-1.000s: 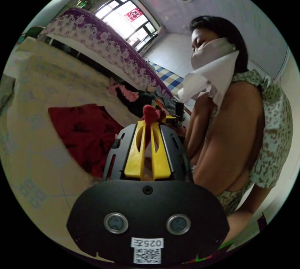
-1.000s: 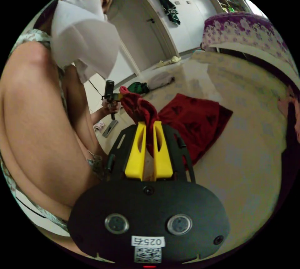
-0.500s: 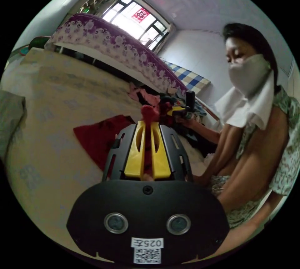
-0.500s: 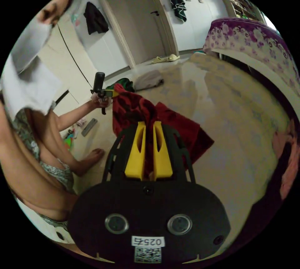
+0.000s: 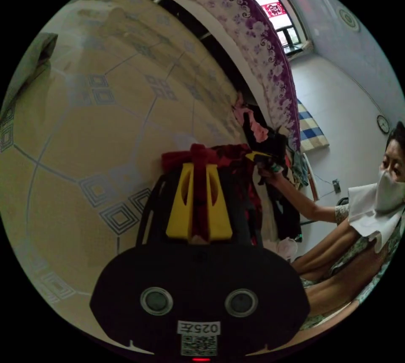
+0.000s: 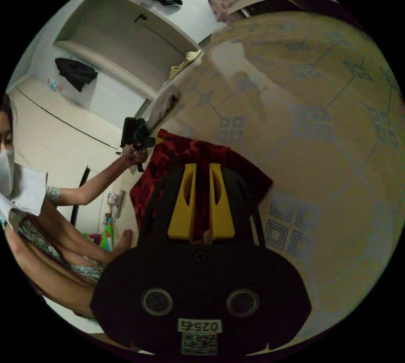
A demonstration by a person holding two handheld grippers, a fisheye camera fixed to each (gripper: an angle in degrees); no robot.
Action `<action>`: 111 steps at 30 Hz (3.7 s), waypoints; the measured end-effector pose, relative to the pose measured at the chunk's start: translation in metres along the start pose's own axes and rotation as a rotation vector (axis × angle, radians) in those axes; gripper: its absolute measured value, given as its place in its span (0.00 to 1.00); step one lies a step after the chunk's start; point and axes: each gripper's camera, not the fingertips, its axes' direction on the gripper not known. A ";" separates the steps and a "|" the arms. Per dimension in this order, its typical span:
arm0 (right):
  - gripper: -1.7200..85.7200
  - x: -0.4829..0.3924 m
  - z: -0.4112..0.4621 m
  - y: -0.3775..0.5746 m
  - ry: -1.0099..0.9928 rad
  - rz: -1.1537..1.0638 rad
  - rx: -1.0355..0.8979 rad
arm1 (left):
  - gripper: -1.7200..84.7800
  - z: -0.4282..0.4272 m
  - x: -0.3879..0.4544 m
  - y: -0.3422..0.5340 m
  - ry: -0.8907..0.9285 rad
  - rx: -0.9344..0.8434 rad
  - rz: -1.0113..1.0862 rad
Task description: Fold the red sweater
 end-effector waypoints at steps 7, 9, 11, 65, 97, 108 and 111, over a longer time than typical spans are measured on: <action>0.18 0.023 -0.041 0.050 0.004 0.130 0.239 | 0.09 -0.017 -0.013 0.038 0.028 0.215 -0.202; 0.18 0.019 -0.044 0.064 -0.030 0.123 0.241 | 0.09 -0.021 -0.001 0.061 0.029 0.229 -0.199; 0.17 0.005 -0.039 0.070 0.009 0.053 0.184 | 0.09 -0.013 0.020 0.088 0.017 0.178 -0.177; 0.24 0.166 0.013 0.287 -0.415 0.796 0.214 | 0.18 -0.079 0.229 0.262 0.054 0.208 -0.696; 0.06 0.166 0.326 0.032 -0.663 0.686 -0.126 | 0.02 -0.447 0.486 0.318 0.323 0.562 -0.718; 0.06 -0.020 0.636 -0.200 -0.833 0.198 -0.307 | 0.02 -0.747 0.626 0.359 -0.163 1.133 -0.486; 0.06 -0.017 0.720 -0.201 -0.799 0.212 -0.374 | 0.02 -0.753 0.615 0.391 -0.186 1.171 -0.609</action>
